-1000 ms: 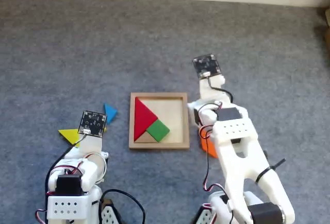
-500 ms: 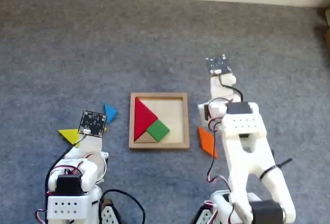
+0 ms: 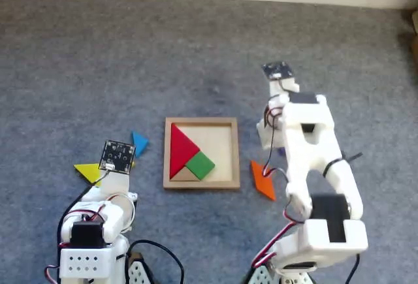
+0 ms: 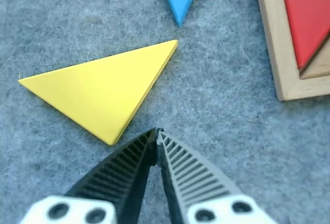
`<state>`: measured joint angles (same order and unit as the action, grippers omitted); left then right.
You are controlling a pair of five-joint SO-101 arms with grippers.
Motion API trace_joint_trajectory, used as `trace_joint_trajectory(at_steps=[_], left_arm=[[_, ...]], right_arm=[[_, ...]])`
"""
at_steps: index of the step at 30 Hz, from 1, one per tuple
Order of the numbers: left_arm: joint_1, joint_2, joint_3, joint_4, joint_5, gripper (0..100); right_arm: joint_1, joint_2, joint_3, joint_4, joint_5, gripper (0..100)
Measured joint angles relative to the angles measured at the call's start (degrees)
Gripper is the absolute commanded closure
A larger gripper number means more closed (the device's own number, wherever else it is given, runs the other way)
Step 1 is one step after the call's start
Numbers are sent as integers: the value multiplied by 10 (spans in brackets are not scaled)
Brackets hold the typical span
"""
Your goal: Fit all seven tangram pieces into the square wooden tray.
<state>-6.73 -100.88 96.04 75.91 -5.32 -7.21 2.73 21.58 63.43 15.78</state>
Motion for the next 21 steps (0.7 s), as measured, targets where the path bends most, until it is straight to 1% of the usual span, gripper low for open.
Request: trace_joint_trajectory(at_steps=[8,14,21], left_arm=[[0,0,0,0,0,992],[0,0,0,0,0,992],[0,0,0,0,0,992]], right_arm=[[3,85,-31,5,1,749],[4,103,-47,6,29,749],[4,113,-50,3,33,750]])
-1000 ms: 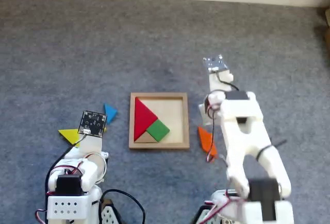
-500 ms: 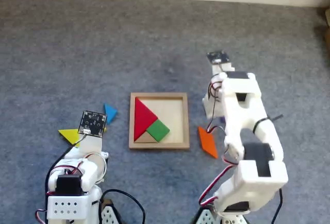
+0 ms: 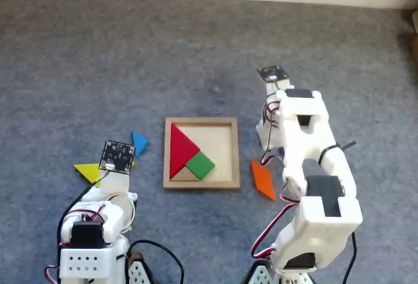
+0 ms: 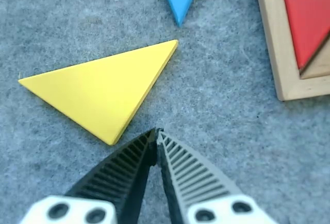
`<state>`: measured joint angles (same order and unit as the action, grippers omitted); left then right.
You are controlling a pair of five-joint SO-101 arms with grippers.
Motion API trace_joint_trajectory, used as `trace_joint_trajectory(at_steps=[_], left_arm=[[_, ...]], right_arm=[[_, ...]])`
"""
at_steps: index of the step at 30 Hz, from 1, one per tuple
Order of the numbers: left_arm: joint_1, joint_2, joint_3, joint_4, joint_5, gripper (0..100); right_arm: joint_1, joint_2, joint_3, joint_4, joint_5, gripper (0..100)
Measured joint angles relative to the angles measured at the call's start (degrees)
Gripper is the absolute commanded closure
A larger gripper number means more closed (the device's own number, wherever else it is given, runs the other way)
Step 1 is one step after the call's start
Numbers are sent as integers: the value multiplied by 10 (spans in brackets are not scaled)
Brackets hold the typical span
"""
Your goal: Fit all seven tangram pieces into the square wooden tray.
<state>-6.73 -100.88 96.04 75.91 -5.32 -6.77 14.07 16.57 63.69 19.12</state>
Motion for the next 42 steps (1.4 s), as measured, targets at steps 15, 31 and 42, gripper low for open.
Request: trace_joint_trajectory(at_steps=[15,31,42], left_arm=[[0,0,0,0,0,992],[0,0,0,0,1,992],[0,0,0,0,1,992]], right_arm=[[18,29,-8,-39,4,958],[12,-17,-12,30,-11,774],[-37,-84,21,100,-13,774]])
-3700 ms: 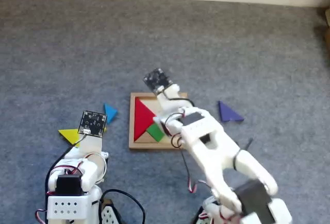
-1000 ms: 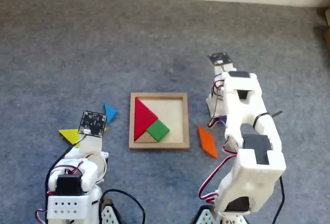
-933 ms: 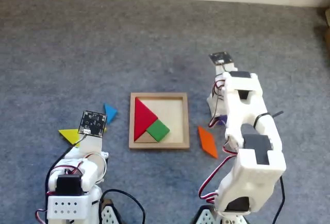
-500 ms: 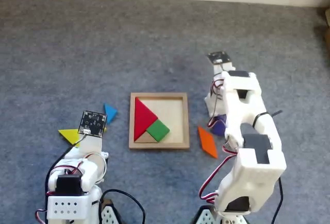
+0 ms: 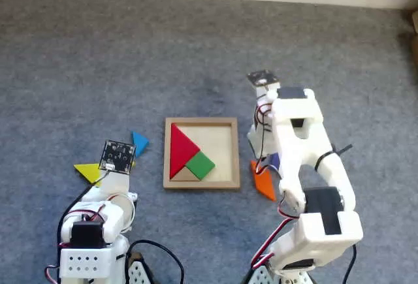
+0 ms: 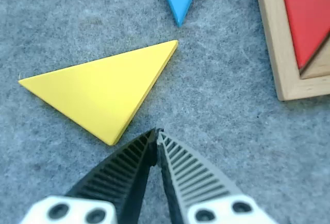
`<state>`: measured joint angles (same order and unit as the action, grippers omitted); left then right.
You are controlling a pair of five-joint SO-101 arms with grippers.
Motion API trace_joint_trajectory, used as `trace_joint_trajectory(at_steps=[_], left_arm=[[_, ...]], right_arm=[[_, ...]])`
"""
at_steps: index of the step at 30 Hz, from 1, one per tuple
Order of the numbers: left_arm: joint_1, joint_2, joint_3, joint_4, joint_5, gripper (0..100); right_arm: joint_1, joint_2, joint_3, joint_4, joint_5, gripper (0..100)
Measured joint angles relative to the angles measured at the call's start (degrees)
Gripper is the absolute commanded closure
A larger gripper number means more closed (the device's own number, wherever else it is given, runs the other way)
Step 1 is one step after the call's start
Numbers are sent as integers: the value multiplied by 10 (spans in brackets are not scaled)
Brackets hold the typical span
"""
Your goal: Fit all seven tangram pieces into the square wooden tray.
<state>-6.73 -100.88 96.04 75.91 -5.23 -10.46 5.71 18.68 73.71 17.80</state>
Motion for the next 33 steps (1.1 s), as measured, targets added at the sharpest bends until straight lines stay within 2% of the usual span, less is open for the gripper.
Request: trace_joint_trajectory(at_steps=[8,13,19,26,33], left_arm=[[0,0,0,0,0,992],[0,0,0,0,0,992],[0,0,0,0,0,992],[0,0,0,0,0,992],[0,0,0,0,0,992]], right_arm=[[0,-2,65,-47,-2,774],[24,-8,79,-74,14,774],[51,56,70,-76,31,778],[61,68,70,-105,31,961],[73,68,69,-124,31,967]])
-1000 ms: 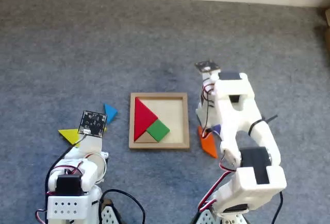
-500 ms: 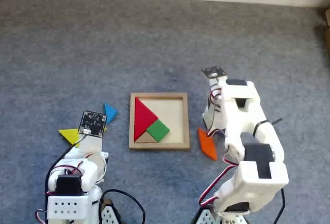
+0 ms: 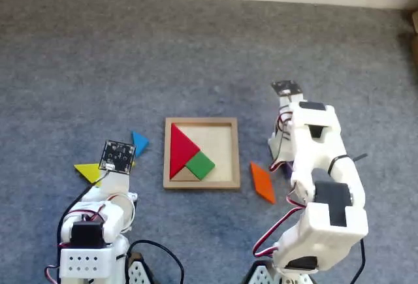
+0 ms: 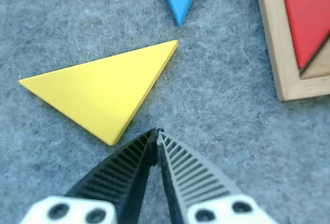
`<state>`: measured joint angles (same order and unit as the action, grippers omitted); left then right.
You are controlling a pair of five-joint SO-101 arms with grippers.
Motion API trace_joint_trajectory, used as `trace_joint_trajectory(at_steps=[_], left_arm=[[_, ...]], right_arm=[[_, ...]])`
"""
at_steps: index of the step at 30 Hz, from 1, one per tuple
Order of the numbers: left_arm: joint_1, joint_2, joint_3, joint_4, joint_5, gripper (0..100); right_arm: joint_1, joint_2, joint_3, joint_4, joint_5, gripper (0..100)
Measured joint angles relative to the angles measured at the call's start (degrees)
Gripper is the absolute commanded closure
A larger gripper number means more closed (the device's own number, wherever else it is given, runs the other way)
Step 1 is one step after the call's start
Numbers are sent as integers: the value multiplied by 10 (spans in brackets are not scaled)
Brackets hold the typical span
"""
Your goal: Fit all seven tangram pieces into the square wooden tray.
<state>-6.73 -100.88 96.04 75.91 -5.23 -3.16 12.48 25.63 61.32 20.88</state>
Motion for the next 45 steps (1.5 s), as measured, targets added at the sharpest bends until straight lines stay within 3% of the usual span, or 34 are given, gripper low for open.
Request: trace_joint_trajectory(at_steps=[11,16,32,39,45], left_arm=[[0,0,0,0,0,992],[0,0,0,0,0,992],[0,0,0,0,0,992],[0,0,0,0,0,992],[0,0,0,0,0,992]], right_arm=[[-1,-32,7,-3,0,965],[-1,-32,7,-3,0,881],[-8,-30,-33,70,-16,879],[-8,-30,-35,75,-16,997],[-5,-30,-35,75,-16,994]])
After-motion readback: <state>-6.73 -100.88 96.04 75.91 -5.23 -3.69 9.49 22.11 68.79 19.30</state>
